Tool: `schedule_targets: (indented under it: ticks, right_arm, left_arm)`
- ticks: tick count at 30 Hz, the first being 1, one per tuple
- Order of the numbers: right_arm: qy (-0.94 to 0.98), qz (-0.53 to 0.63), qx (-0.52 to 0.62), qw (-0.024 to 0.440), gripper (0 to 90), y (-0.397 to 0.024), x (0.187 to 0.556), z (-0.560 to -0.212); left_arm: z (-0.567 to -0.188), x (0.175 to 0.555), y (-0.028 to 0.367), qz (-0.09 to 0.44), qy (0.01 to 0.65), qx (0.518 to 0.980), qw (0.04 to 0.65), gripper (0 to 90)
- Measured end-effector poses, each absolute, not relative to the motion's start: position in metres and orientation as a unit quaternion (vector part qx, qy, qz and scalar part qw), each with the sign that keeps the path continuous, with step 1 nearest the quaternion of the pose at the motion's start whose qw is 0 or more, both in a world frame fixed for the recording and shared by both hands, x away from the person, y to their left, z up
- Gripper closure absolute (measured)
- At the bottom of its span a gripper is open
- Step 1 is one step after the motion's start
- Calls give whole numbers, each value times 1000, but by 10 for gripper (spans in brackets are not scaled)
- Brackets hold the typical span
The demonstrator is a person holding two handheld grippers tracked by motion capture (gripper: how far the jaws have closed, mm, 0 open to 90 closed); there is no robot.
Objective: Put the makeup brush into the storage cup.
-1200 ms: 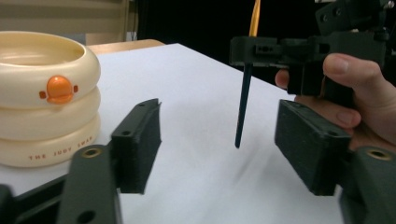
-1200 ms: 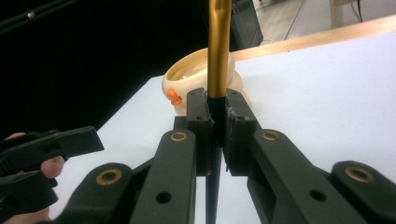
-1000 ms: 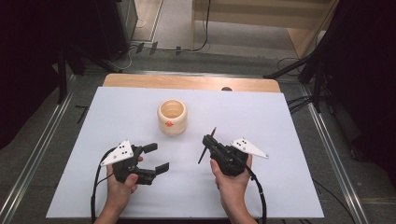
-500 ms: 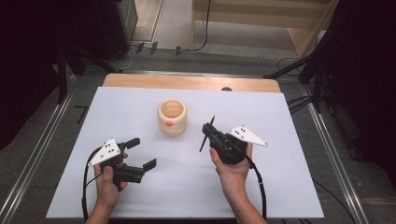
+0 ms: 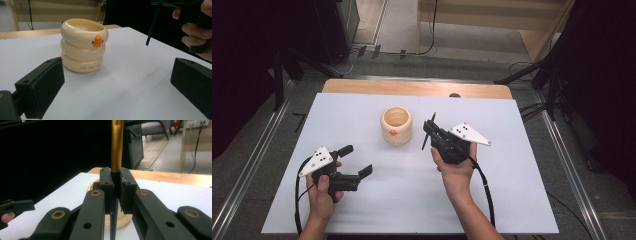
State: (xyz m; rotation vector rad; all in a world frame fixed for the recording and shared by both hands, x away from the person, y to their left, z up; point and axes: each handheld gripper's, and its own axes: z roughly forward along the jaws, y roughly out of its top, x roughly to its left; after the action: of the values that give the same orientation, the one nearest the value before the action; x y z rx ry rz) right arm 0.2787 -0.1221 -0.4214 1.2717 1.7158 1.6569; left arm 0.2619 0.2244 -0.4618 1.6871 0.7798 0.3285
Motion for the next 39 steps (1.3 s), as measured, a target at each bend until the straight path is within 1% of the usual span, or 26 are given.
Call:
schedule_targets:
  ticks: [11,23,24,25,39]
  right_arm:
    - [623,601,444,230,838,-117,296,-417]
    - [627,608,422,246,838,-109,309,-410]
    - [627,608,421,246,838,-108,309,-408]
    - [627,609,417,248,838,-106,311,-406]
    - [625,614,412,250,838,-98,326,-398]
  left_arm:
    - [-463,264,227,155,339,727,577,0]
    - [-464,264,228,158,338,729,574,0]
    - [-464,264,228,161,339,729,573,35]
    - [-464,264,228,163,341,728,572,44]
    - [-464,264,229,162,343,725,574,45]
